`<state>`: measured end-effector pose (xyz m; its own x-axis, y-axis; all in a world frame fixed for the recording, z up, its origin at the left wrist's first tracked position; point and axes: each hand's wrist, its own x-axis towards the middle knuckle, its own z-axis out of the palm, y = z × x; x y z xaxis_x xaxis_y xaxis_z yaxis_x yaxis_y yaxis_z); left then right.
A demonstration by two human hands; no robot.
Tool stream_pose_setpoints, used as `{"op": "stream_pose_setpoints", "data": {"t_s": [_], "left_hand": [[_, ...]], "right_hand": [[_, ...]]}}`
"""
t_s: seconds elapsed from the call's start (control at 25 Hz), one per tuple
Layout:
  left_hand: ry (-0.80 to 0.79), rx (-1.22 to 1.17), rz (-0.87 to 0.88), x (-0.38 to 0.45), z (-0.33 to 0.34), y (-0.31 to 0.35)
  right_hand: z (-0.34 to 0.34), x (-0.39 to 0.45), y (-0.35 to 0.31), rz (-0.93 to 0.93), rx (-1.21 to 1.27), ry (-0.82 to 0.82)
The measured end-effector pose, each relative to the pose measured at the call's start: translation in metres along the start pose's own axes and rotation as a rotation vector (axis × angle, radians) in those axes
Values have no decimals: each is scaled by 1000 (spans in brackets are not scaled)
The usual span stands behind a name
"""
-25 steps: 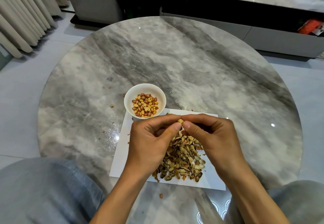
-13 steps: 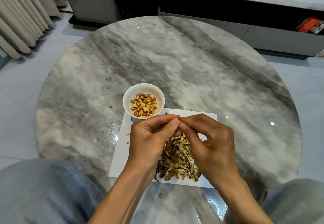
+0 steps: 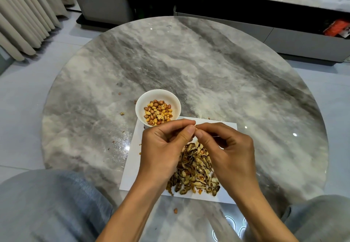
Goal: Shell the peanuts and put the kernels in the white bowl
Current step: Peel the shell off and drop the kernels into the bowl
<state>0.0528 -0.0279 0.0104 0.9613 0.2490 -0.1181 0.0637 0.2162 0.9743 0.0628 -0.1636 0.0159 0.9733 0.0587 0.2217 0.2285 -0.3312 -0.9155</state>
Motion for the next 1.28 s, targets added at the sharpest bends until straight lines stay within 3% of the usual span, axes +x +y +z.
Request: {"op": "stream_pose_setpoints", "data": {"t_s": [0.08,0.32,0.44,0.52,0.68,0.92,1.28], "left_hand": [[-1,14,20,-1,1,1],[-134,275,160,6,-5,2],[-68,450,378,5,-3,-2],[31,450,423,0,4,-2],[113,229,243,-5,11,-2],[108,-270,-184,-5,14,7],[66,-456,-338,-1,12,7]], "right_hand": [[-2,0,-2,32,25,-43],[-5,3,9,-191,-285,-85],[-2,0,12,-276,-368,0],[3,-4,10,-337,-428,99],[10,-7,9,-339,-371,151],[12,-6,0,-47,43,108],[11,-2,1,100,138,102]]}}
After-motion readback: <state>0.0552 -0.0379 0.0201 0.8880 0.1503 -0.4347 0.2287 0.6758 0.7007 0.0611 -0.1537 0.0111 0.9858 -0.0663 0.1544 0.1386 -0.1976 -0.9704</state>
